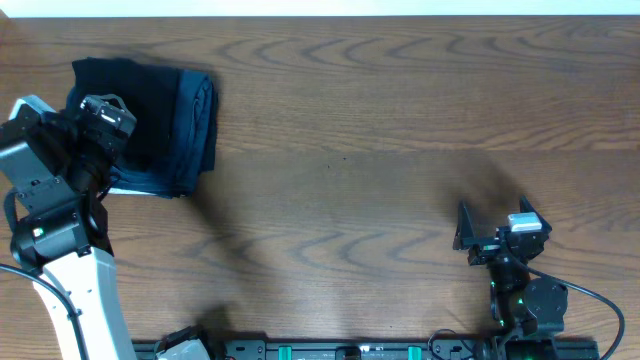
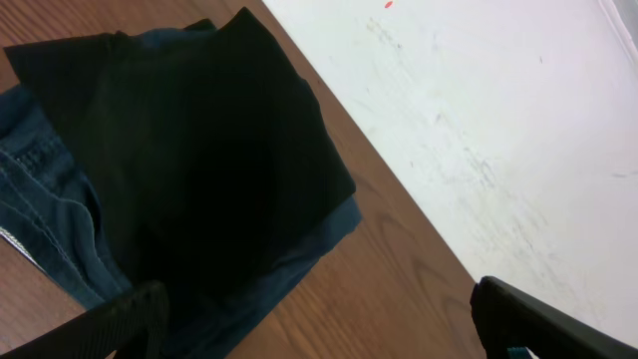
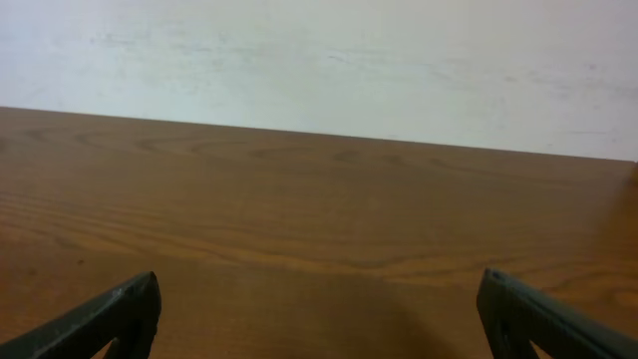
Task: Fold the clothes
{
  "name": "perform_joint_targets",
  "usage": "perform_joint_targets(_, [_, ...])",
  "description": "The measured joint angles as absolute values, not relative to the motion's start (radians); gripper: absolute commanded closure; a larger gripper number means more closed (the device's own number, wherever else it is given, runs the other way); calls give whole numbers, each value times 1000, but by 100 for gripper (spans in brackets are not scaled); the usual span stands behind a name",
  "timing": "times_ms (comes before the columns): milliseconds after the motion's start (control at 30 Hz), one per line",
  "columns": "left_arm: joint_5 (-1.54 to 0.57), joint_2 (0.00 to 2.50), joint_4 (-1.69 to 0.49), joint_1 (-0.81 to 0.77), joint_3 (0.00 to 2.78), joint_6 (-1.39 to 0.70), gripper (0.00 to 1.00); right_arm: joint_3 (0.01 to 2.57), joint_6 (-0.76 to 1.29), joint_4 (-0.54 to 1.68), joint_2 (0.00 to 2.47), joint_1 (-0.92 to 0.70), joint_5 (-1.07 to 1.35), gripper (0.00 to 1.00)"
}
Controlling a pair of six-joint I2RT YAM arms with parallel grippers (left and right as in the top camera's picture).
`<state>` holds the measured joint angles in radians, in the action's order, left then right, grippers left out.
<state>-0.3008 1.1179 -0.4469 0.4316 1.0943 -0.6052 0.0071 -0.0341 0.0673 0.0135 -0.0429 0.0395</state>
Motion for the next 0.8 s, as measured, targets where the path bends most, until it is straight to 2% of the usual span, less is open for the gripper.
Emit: perform_joint_targets(800, [-300,1118,-465,432,1094,-604,2,7,-35,67,14,-43,39,1])
